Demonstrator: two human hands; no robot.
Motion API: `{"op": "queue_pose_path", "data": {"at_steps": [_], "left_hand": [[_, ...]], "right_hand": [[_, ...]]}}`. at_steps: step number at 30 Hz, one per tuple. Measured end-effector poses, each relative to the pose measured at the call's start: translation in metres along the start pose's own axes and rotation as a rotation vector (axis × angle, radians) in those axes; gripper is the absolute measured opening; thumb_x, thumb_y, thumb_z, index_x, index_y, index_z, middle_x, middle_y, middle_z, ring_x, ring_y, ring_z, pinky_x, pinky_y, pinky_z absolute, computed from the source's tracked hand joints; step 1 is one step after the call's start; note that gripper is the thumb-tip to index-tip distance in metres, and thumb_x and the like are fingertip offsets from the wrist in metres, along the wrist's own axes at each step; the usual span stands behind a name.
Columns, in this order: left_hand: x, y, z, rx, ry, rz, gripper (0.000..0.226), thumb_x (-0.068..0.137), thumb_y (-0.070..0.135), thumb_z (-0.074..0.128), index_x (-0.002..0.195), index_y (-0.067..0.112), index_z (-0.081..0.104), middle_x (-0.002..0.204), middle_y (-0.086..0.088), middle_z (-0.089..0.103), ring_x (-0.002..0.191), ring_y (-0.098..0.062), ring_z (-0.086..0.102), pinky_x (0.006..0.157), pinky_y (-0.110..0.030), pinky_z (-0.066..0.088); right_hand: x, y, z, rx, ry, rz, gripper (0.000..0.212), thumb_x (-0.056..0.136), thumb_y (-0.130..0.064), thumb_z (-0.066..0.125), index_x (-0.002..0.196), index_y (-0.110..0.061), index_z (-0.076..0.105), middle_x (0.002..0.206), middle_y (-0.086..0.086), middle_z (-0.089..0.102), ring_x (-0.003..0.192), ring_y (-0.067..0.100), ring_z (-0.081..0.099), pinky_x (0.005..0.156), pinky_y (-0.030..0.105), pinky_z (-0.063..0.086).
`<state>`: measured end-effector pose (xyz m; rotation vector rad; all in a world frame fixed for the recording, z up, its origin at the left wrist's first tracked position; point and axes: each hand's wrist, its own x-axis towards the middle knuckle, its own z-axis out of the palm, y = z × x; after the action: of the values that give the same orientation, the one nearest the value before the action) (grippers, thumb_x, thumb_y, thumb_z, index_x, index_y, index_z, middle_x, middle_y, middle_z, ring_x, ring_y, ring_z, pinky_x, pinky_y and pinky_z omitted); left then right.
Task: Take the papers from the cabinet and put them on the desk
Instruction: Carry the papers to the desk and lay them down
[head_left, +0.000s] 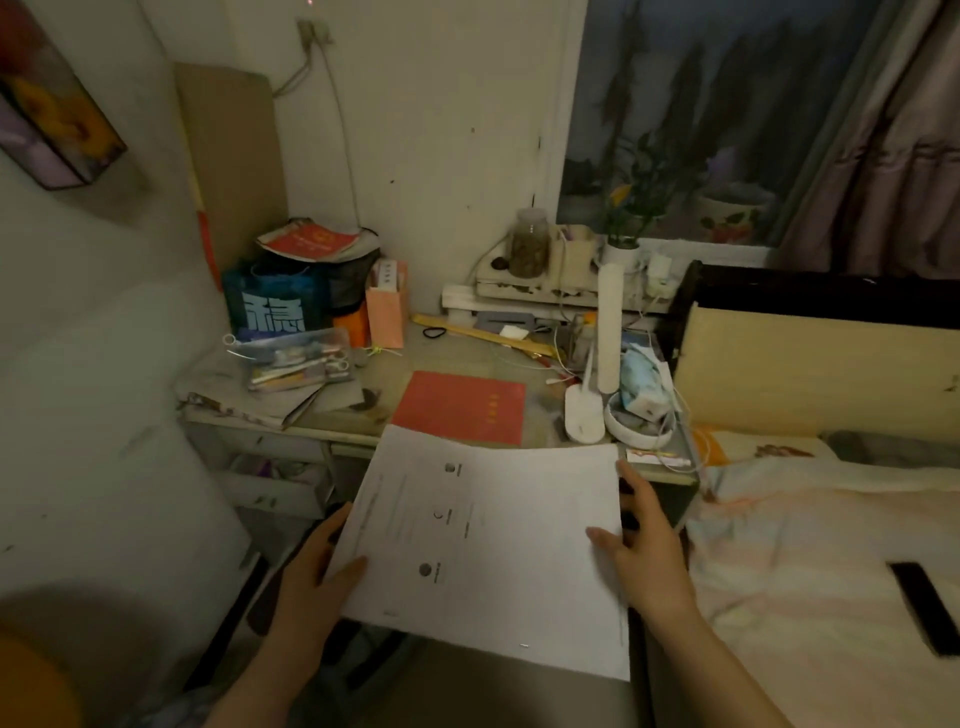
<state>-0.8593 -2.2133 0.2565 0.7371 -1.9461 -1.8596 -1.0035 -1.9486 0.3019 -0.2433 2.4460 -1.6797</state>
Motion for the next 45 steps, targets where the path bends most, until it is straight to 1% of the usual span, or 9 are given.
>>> {"op": "queue_pose_path", "data": {"at_steps": [5, 13, 17, 21, 23, 27, 33, 40, 45], "left_hand": [[0.077, -0.003, 0.022, -0.052, 0.101, -0.098, 0.048, 0.085, 0.013, 0.061, 0.129, 0.024, 0.046, 0.110, -0.001, 0.061, 0.100, -0.025, 0.061, 0.082, -0.046, 0.054], [0.217, -0.014, 0.033, 0.024, 0.082, -0.136, 0.044, 0.084, 0.010, 0.061, 0.123, 0.024, 0.048, 0.108, -0.003, 0.060, 0.097, -0.023, 0.061, 0.075, -0.043, 0.055], [0.290, -0.019, 0.036, 0.064, 0.080, -0.137, 0.032, 0.085, 0.004, 0.058, 0.112, 0.018, 0.050, 0.094, 0.005, 0.059, 0.086, -0.015, 0.059, 0.063, -0.025, 0.047], [0.363, -0.031, 0.029, 0.113, 0.006, -0.168, 0.025, 0.083, 0.012, 0.063, 0.101, 0.028, 0.056, 0.097, 0.003, 0.062, 0.091, -0.021, 0.063, 0.063, -0.025, 0.048], [0.393, -0.039, 0.027, 0.132, -0.034, -0.173, 0.031, 0.080, 0.018, 0.065, 0.104, 0.035, 0.054, 0.102, 0.003, 0.063, 0.091, -0.014, 0.063, 0.065, -0.024, 0.050], [0.444, -0.065, 0.030, 0.171, -0.018, -0.255, 0.046, 0.084, 0.013, 0.063, 0.127, 0.021, 0.047, 0.116, -0.005, 0.057, 0.105, -0.025, 0.056, 0.079, -0.035, 0.048], [0.487, -0.094, 0.038, 0.243, -0.008, -0.354, 0.051, 0.084, 0.016, 0.062, 0.130, 0.022, 0.042, 0.120, -0.002, 0.052, 0.110, -0.027, 0.051, 0.094, -0.054, 0.045], [0.492, -0.114, 0.039, 0.351, -0.054, -0.379, 0.053, 0.081, 0.008, 0.065, 0.128, 0.015, 0.040, 0.116, -0.007, 0.055, 0.106, -0.029, 0.053, 0.091, -0.047, 0.047], [0.491, -0.122, 0.033, 0.444, -0.083, -0.368, 0.057, 0.075, 0.005, 0.070, 0.125, 0.014, 0.045, 0.116, -0.009, 0.054, 0.106, -0.030, 0.054, 0.085, -0.040, 0.048]], "right_hand": [[0.100, -0.007, 0.023, -0.028, -0.048, 0.006, 0.071, 0.080, 0.003, 0.063, 0.138, -0.023, 0.032, 0.114, -0.004, 0.048, 0.105, 0.013, 0.045, 0.095, 0.037, 0.042], [0.240, 0.003, 0.082, -0.072, -0.035, 0.056, 0.065, 0.079, 0.005, 0.062, 0.133, -0.021, 0.037, 0.120, 0.012, 0.058, 0.110, 0.022, 0.053, 0.097, 0.034, 0.040], [0.301, 0.014, 0.121, -0.110, -0.014, 0.124, 0.064, 0.082, -0.001, 0.061, 0.135, -0.023, 0.035, 0.130, 0.008, 0.054, 0.118, 0.027, 0.052, 0.100, 0.040, 0.041], [0.353, 0.018, 0.157, -0.126, -0.036, 0.177, 0.063, 0.082, -0.008, 0.060, 0.136, -0.024, 0.033, 0.126, 0.012, 0.056, 0.104, 0.028, 0.057, 0.091, 0.044, 0.049], [0.373, 0.021, 0.174, -0.093, -0.009, 0.180, 0.062, 0.079, -0.021, 0.059, 0.136, -0.018, 0.035, 0.128, 0.015, 0.053, 0.108, 0.028, 0.054, 0.094, 0.048, 0.047], [0.415, 0.041, 0.203, -0.174, -0.019, 0.227, 0.068, 0.079, 0.004, 0.054, 0.139, -0.015, 0.030, 0.137, 0.015, 0.046, 0.120, 0.030, 0.048, 0.099, 0.052, 0.043], [0.459, 0.069, 0.230, -0.254, 0.004, 0.334, 0.067, 0.081, 0.005, 0.051, 0.138, -0.021, 0.028, 0.124, 0.013, 0.053, 0.108, 0.030, 0.055, 0.088, 0.042, 0.050], [0.473, 0.103, 0.236, -0.346, 0.026, 0.487, 0.069, 0.086, -0.007, 0.048, 0.140, -0.037, 0.018, 0.106, 0.008, 0.058, 0.078, 0.016, 0.058, 0.054, 0.020, 0.045], [0.473, 0.110, 0.235, -0.440, -0.024, 0.475, 0.074, 0.082, -0.005, 0.055, 0.141, -0.030, 0.020, 0.112, 0.009, 0.058, 0.096, 0.028, 0.058, 0.074, 0.030, 0.047]]}}
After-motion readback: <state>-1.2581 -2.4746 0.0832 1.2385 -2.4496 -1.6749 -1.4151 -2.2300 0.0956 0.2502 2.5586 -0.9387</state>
